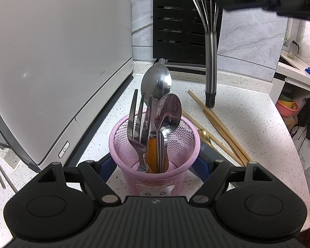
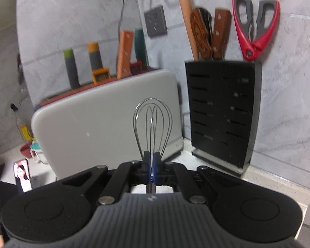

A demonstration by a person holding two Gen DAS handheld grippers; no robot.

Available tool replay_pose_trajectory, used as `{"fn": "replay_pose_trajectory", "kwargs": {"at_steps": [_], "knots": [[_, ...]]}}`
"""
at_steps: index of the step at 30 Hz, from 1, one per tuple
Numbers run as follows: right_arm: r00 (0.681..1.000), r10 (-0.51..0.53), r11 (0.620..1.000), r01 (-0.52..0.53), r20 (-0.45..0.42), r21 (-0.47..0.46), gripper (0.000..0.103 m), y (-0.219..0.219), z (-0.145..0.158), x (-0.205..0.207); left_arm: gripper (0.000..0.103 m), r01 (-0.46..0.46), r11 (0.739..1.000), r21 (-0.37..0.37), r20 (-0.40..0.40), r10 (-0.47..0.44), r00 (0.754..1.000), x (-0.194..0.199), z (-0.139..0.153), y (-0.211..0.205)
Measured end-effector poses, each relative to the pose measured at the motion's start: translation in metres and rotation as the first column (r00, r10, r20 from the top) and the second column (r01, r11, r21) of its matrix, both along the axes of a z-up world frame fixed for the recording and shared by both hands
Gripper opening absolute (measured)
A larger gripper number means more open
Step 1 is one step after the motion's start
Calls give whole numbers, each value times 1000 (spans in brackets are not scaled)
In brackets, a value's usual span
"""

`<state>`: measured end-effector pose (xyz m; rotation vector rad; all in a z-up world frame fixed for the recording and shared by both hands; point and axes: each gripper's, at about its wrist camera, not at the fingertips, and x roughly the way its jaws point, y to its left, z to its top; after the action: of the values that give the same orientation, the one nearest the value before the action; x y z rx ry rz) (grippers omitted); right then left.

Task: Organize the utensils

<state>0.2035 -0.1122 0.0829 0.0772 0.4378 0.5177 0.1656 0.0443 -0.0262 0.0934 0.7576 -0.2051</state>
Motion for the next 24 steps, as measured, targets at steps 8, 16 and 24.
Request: {"fn": "replay_pose_trajectory", "kwargs": {"at_steps": [8,16,24], "knots": [[994,86,995,-89,74,46,0,11,7,-21,90,5,1000,-1,1,-5,1000,-1,0,0],[991,135,991,-135,17,-21,0,31,-7,-15,90,7,1000,-4,1,-7,1000,-2,0,1],[980,67,995,-78,-186,-56,1,6,-31,24,90,6,1000,-5,0,-6,1000,-2,1,0]]}}
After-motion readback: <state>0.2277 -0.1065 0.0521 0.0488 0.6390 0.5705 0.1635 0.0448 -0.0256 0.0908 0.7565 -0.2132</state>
